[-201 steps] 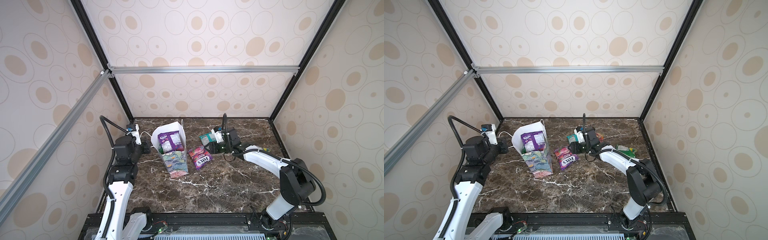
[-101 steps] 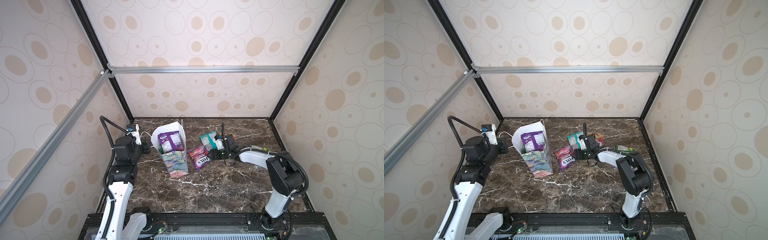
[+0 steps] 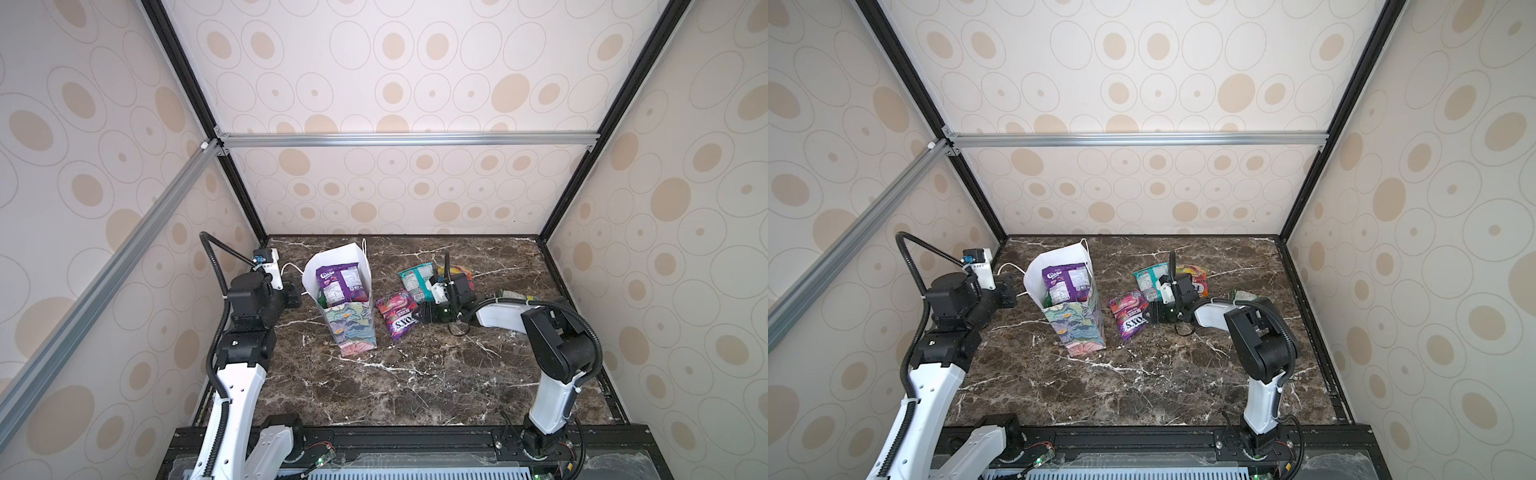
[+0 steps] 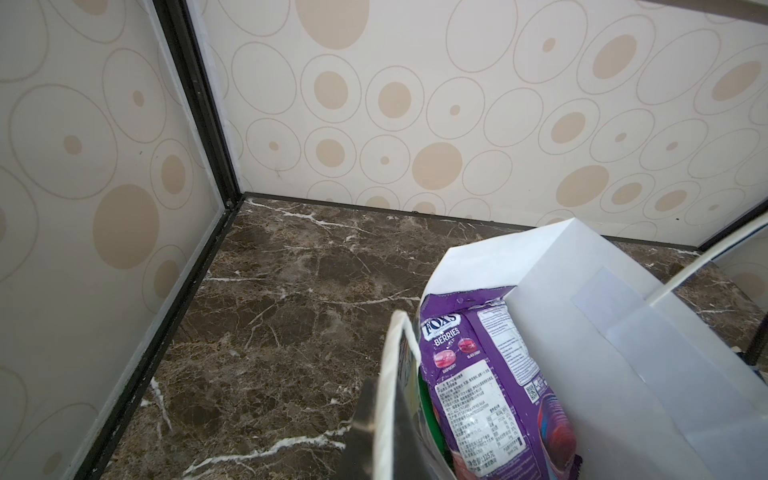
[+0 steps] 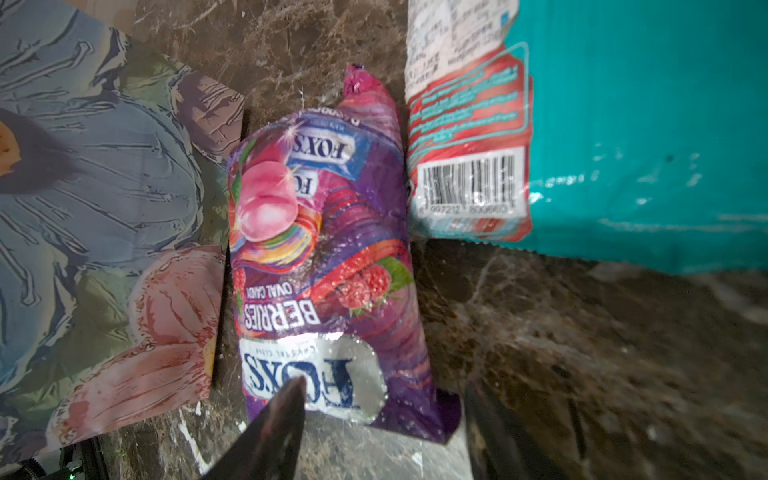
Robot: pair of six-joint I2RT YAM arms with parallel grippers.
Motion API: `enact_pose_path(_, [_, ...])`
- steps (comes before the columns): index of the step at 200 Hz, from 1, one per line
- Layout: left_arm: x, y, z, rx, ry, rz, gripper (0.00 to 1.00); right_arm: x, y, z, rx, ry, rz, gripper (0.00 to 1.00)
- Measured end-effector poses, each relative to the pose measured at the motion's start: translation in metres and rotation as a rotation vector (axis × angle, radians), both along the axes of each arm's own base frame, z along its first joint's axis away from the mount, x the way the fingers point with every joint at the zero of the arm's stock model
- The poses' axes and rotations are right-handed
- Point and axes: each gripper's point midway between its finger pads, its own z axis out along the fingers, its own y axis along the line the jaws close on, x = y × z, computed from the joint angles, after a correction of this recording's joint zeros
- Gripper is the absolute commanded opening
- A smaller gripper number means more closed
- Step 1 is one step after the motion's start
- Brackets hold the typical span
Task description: Place the snacks into the paper bag
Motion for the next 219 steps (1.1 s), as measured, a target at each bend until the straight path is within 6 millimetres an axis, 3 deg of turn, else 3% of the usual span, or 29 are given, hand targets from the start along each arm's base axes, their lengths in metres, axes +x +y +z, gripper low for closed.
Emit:
enact_pose_path(35, [0.000, 0.000, 0.000, 0.000, 0.000, 0.000, 0.00, 0.001, 0.002, -0.004, 0.012, 0.003, 0.005, 0.62])
enact_pose_path(91, [0.000, 0.000, 0.000, 0.000, 0.000, 0.000, 0.00, 0.000, 0.012, -0.005, 0.087, 0.011, 0.017, 0.48])
enact_pose_path(147, [0.000, 0.000, 0.000, 0.000, 0.000, 0.000, 0.00, -0.005, 0.017, -0.010, 0.170, 0.052, 0.005, 0.00])
enact_pose_path(219, [0.000, 0.000, 0.000, 0.000, 0.000, 0.000, 0.00, -0.002, 0.025, 0.004, 0.234, 0.030, 0.014, 0.00])
